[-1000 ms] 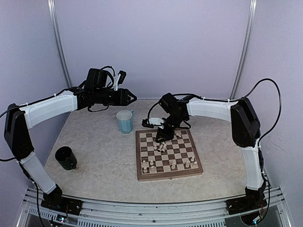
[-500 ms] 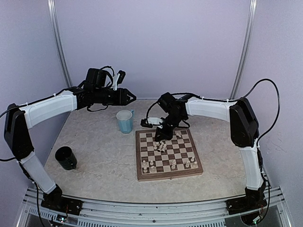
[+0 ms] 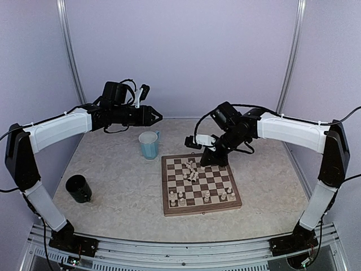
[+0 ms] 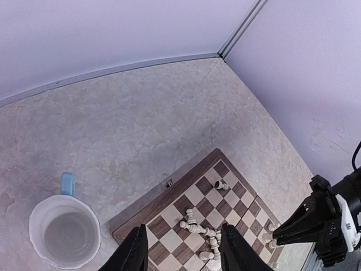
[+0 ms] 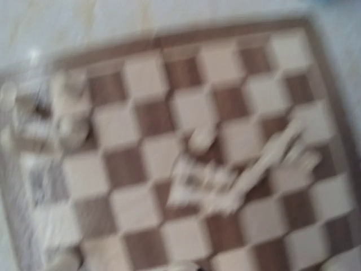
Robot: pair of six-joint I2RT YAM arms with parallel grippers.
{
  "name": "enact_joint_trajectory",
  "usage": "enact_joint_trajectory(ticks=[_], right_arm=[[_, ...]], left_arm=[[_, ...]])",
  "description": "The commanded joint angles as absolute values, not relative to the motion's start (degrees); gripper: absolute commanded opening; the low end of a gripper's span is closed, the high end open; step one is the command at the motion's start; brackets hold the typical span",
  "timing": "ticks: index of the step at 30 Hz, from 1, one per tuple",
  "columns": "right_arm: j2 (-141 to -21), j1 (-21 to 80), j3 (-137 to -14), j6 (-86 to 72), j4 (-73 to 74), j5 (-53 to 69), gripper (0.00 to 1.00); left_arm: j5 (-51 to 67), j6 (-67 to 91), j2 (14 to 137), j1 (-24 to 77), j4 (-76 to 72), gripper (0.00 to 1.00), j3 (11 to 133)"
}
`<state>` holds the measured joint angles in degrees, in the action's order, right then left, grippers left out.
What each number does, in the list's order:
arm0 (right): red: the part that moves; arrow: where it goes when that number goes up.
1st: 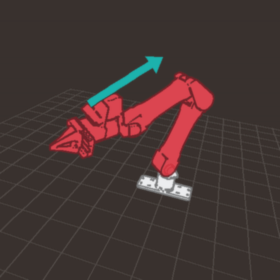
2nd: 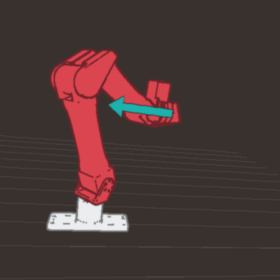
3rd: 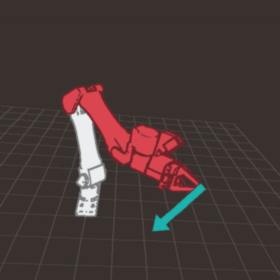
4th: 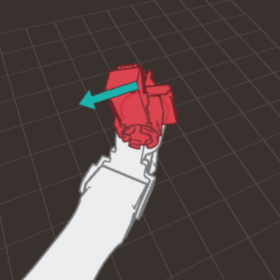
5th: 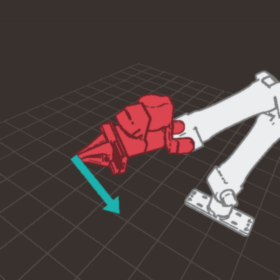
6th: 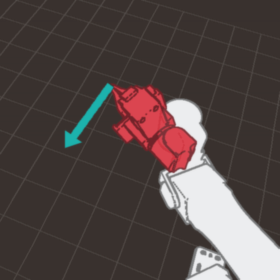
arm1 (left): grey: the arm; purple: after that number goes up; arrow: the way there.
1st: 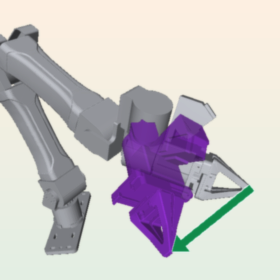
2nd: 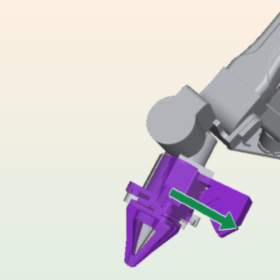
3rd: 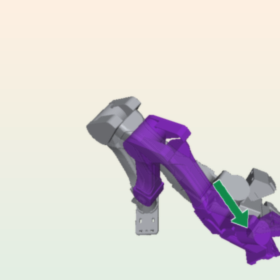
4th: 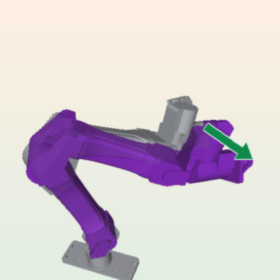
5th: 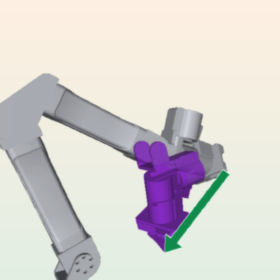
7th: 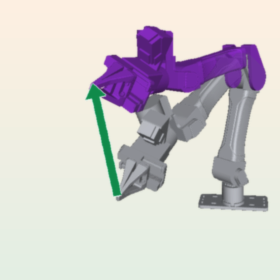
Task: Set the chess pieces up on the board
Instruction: Place the pawn at g2.
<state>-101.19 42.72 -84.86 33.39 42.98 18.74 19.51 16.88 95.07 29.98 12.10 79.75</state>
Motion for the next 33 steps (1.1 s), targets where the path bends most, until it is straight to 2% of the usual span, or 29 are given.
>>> enact_joint_trajectory(ticks=[1,9,33], right_arm=[[-97.22,42.22,-75.09,33.60,42.07,17.02,0.02],[-94.62,41.74,-66.15,34.61,40.01,16.45,0.02],[-94.83,40.60,-63.06,33.84,39.56,14.26,0.04]], left_arm=[[20.15,17.40,95.95,29.79,11.89,0.45,80.23],[20.10,17.49,96.42,30.30,12.00,0.44,80.18],[18.37,16.35,96.11,31.90,12.92,0.45,80.71]])
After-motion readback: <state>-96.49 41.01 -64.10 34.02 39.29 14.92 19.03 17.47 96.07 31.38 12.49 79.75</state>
